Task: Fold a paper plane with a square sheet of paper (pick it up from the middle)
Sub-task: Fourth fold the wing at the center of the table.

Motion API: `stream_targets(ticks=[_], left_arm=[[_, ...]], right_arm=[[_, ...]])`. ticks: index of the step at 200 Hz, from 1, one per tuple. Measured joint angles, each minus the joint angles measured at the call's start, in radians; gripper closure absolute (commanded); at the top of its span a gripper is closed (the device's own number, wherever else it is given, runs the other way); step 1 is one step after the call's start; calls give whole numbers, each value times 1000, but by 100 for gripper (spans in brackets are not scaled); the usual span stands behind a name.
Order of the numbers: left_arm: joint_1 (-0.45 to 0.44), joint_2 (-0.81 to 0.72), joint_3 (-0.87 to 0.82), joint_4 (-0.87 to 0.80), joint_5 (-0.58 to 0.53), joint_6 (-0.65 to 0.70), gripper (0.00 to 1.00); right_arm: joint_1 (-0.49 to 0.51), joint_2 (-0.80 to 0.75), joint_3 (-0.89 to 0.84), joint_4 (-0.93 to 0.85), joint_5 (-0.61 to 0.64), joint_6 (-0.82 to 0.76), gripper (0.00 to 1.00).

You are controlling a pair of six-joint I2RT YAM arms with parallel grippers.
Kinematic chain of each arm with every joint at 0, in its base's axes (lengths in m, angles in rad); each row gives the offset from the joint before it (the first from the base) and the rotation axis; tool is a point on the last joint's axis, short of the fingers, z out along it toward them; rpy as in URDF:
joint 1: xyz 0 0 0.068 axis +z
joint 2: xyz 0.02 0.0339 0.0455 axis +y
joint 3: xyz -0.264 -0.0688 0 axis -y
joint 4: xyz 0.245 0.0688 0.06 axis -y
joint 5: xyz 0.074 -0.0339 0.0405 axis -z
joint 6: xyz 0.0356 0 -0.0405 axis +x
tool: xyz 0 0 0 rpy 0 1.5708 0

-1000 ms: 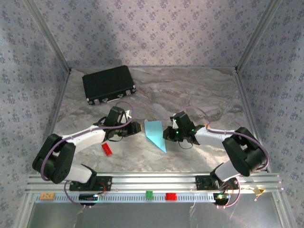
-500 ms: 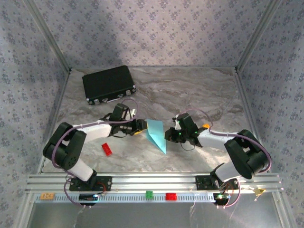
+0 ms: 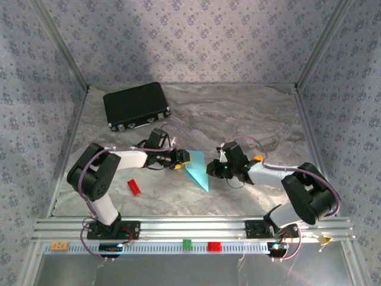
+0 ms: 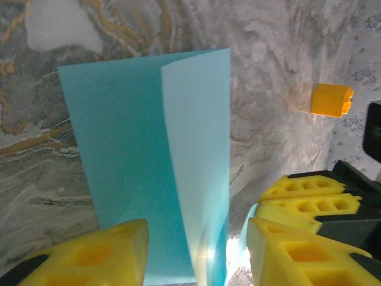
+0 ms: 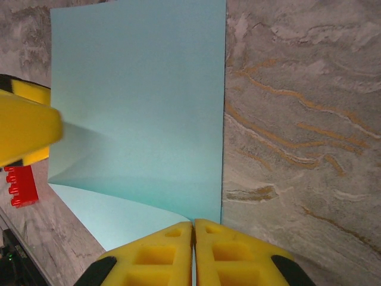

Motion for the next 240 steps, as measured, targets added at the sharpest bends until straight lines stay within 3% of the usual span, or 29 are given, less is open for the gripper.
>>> stream_targets(ticks=[20, 35, 81, 111, 135, 181, 240], left_arm=[[-4, 14, 0, 15, 11, -23, 81], [-6, 14, 2, 27, 19, -34, 87], [-11, 14, -3, 79, 18, -114, 89], [-31, 14, -6, 109, 19, -150, 78], [-41, 14, -6, 119, 18, -159, 85], [-41, 14, -6, 119, 17, -174, 93], [-44, -38, -11, 119, -17, -196, 89]], right_arm=[[0, 0, 0, 0, 0, 2, 81], [0, -5, 0, -5, 2, 6, 75], [6, -132, -5, -70, 69, 8, 50], [38, -229, -8, -100, 143, -20, 43], [82, -283, -31, -103, 206, -59, 32], [231, -331, -118, -70, 362, -186, 37], [518, -281, -128, -25, 667, -461, 47]])
